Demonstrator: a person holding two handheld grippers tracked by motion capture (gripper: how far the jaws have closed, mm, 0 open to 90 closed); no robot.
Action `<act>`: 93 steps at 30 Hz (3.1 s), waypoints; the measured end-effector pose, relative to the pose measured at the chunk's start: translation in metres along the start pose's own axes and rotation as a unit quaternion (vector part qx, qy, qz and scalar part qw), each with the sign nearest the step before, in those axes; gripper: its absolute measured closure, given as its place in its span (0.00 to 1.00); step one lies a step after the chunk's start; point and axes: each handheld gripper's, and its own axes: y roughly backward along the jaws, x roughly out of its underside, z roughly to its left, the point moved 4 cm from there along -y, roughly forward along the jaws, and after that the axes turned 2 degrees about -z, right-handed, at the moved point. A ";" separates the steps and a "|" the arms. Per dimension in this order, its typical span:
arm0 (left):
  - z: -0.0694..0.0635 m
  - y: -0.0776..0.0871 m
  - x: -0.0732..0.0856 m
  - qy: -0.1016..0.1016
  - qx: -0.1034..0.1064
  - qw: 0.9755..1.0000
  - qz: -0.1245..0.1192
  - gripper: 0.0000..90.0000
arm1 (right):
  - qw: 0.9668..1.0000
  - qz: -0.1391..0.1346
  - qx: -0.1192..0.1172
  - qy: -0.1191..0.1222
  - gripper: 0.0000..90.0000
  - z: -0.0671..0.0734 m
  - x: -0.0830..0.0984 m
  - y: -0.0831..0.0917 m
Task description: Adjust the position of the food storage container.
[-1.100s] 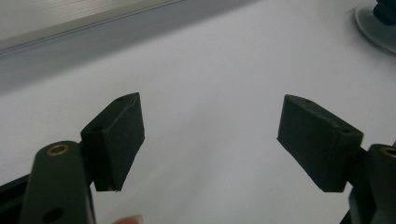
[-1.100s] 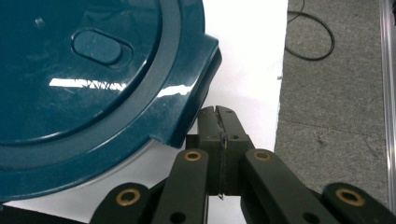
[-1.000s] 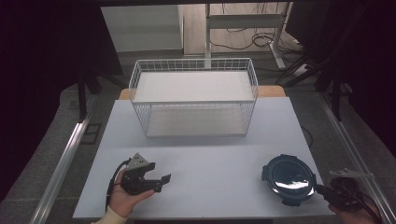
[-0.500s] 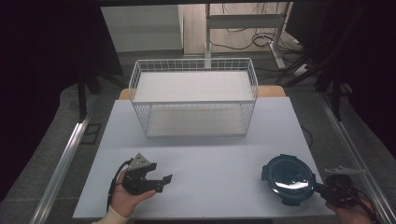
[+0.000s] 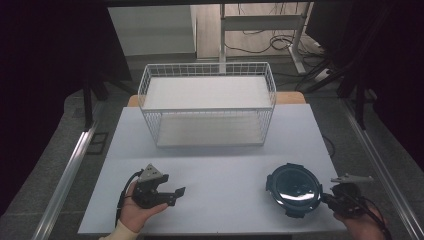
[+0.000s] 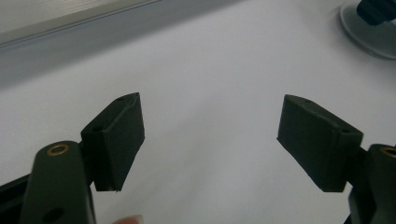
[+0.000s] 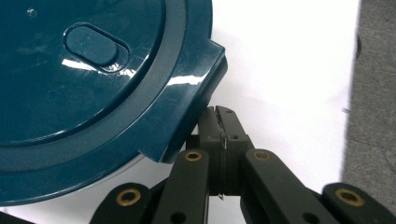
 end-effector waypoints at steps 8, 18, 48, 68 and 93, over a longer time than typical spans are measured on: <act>0.001 0.000 0.000 0.001 0.001 1.000 0.000 0.25 | 0.999 0.008 -0.013 0.029 1.00 0.028 -0.013 -0.009; 0.004 0.000 0.000 0.005 -0.002 1.000 0.000 0.25 | 0.998 0.007 -0.025 0.058 1.00 0.057 -0.035 -0.023; 0.009 0.000 0.000 0.013 -0.011 1.000 0.002 0.25 | 0.991 0.024 -0.052 0.124 1.00 0.128 -0.072 -0.049; 0.009 0.001 -0.002 0.015 -0.012 1.000 -0.002 0.25 | 0.984 0.032 -0.068 0.160 1.00 0.168 -0.082 -0.057; 0.011 0.009 -0.005 0.022 -0.006 1.000 -0.017 0.25 | 0.977 -0.100 -0.183 0.054 0.34 0.116 -0.079 -0.026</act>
